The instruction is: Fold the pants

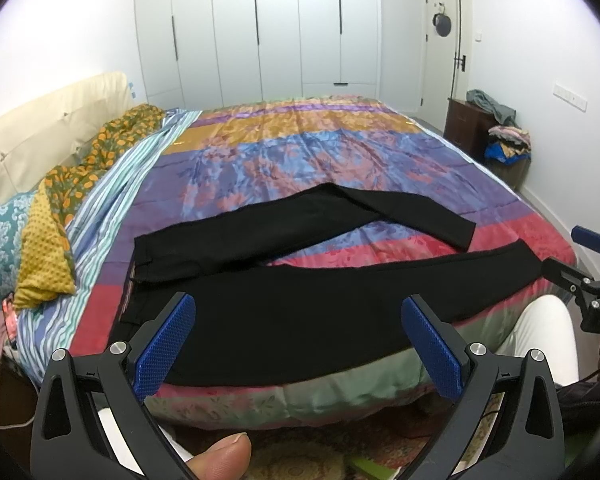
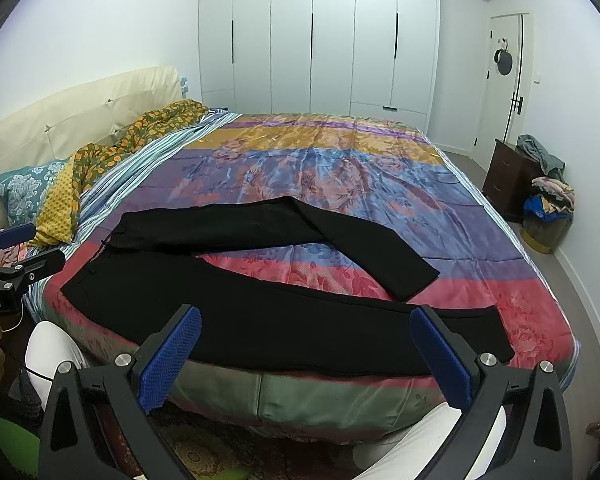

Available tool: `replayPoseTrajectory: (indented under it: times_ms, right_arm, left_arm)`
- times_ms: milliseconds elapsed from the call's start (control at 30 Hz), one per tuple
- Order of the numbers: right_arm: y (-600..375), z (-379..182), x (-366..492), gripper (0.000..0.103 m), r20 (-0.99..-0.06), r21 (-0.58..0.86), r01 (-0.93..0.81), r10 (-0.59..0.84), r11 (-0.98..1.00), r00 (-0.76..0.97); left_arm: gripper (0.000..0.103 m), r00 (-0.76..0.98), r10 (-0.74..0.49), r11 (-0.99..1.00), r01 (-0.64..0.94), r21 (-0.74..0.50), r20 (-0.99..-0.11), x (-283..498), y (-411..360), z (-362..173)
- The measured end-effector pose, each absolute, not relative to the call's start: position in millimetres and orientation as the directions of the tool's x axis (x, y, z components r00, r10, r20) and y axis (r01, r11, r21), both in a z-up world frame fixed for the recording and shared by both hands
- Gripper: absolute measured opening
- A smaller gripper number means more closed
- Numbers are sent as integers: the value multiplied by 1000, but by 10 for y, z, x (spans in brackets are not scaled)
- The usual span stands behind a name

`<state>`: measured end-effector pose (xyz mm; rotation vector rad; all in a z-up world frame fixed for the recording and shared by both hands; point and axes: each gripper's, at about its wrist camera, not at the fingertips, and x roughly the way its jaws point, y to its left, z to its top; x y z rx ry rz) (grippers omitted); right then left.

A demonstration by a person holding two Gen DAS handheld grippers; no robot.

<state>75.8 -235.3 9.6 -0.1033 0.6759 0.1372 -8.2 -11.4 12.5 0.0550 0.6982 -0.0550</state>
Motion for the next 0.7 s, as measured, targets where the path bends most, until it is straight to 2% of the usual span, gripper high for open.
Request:
replayPoseTrajectory:
  times_ms: [700]
  right_arm:
    - [-2349,121,715,103,-612,-54,-154,89,987,786]
  left_arm:
    - [103,760,-25,999,33,0,-649,-112,-18,85]
